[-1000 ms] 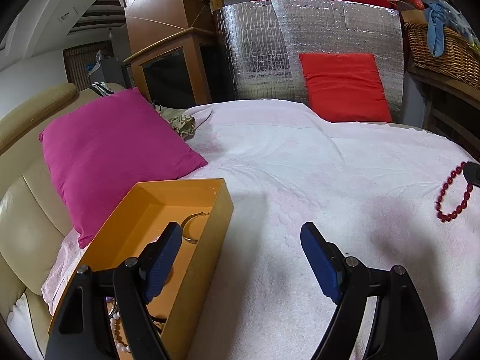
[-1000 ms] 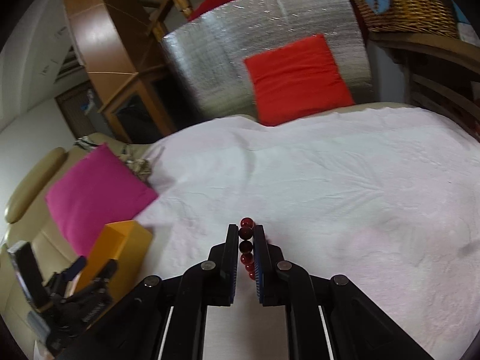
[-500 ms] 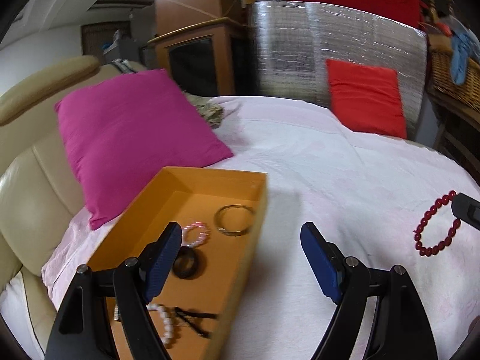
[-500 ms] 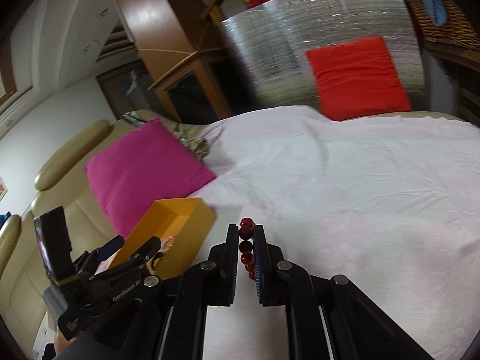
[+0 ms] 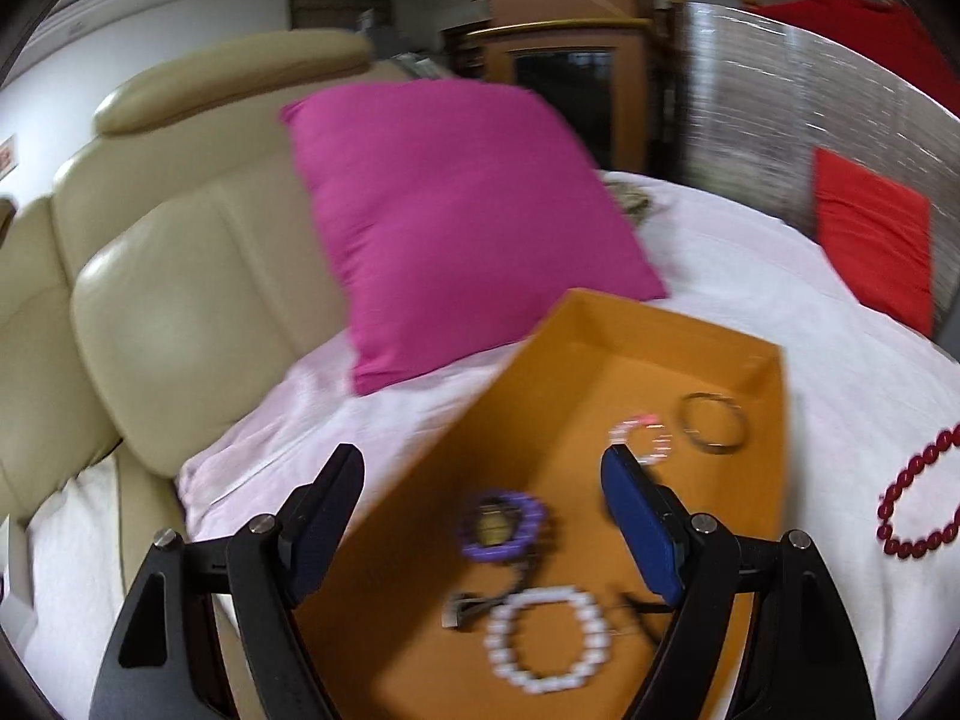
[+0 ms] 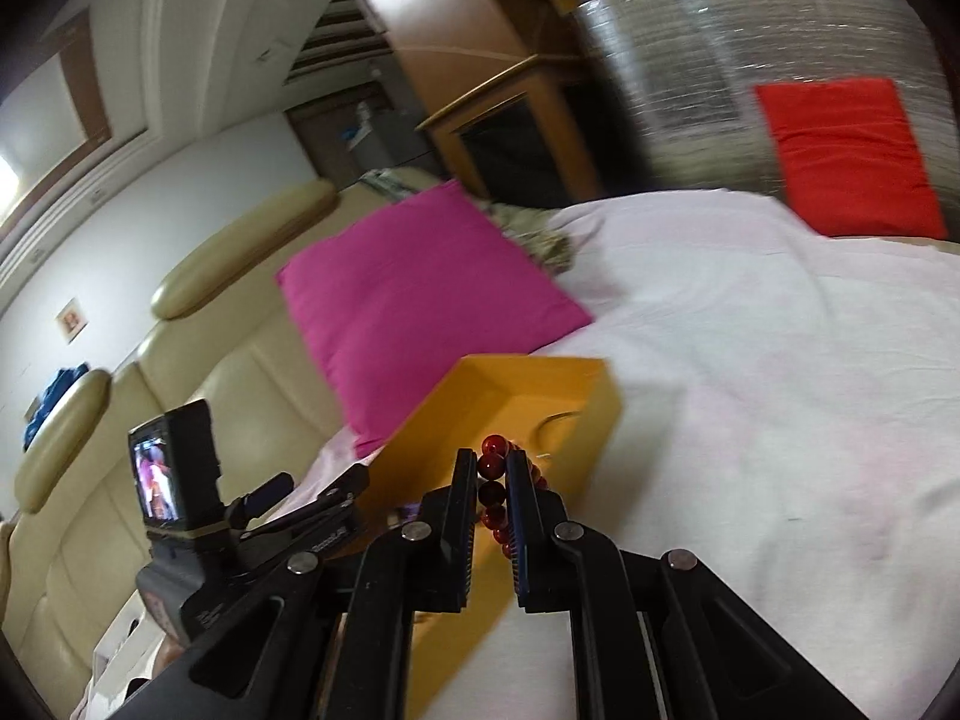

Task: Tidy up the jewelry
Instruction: 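Carry the red bracelet over the orange box and open the right tool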

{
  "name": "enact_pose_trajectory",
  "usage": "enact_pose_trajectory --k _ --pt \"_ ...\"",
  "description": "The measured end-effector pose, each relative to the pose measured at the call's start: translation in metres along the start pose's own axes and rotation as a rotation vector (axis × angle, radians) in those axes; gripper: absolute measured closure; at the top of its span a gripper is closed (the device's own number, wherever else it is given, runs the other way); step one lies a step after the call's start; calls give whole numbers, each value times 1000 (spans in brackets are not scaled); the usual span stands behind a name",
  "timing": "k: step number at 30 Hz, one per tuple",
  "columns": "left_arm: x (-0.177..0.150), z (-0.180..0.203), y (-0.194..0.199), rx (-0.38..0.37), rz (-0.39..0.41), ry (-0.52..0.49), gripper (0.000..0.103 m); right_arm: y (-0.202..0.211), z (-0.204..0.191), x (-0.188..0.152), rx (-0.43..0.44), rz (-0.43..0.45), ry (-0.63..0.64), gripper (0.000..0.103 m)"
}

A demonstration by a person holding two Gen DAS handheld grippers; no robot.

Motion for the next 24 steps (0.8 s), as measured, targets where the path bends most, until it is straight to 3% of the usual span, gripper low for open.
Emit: enact_pose_trajectory --k 10,16,24 --pt "-21 -53 -3 70 -39 80 21 -42 -50 -51 53 -119 89 92" --pt "-28 -83 -1 146 -49 113 21 -42 -58 -74 73 -173 112 92" --pt "-35 -98 -3 165 -71 130 21 -46 -60 -101 96 -252 112 92"
Point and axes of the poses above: each gripper's, at about its wrist camera, not at the fingertips, and y roughly against the way its jaws point, z to its right, x to its top, the point moved 7 cm from there along -y, roughly the way its jaws point, and after that the axes turned 14 degrees about -y, right-handed, at the moved point
